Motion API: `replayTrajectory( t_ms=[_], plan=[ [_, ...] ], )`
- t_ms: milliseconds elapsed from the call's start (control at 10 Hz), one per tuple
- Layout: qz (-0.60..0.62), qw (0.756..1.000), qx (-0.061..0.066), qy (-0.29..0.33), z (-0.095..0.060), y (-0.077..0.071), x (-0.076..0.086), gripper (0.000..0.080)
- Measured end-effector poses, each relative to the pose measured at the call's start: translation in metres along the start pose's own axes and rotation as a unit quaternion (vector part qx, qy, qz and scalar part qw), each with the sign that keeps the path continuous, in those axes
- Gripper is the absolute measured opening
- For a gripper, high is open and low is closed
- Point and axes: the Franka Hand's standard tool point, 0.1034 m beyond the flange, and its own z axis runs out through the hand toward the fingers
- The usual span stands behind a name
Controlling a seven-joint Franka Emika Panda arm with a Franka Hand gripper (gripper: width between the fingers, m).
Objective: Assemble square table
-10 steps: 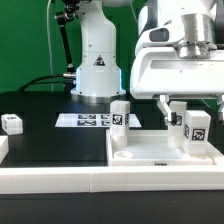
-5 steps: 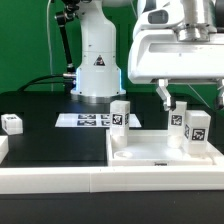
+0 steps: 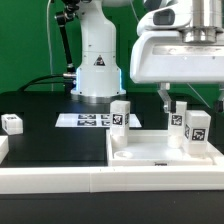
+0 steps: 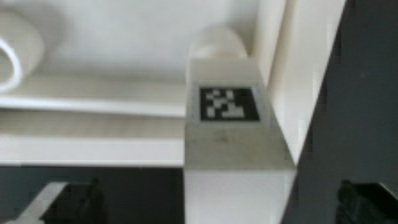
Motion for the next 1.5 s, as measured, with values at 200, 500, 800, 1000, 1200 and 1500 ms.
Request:
replayTrajectory(
  t_ms=[200, 500, 800, 1000, 1200, 1500],
  plan=[
    [0.002, 0.998, 0.0, -0.059, -0.001, -0.001, 0.003, 0.0649],
    [0.004, 0.995, -0.001, -0.095, -0.001, 0.0, 0.005, 0.0649],
    [0.005, 0.996, 0.0, -0.093, 0.001, 0.001, 0.006, 0.0649],
    [0.007, 0.996, 0.001, -0.09, 0.008, 0.002, 0.008, 0.0649],
    [0.023, 0.995, 0.006, -0.093, 0.012, 0.002, 0.007, 0.0649],
    [0.024, 0.995, 0.004, -0.094, 0.014, 0.002, 0.006, 0.0649]
  ],
)
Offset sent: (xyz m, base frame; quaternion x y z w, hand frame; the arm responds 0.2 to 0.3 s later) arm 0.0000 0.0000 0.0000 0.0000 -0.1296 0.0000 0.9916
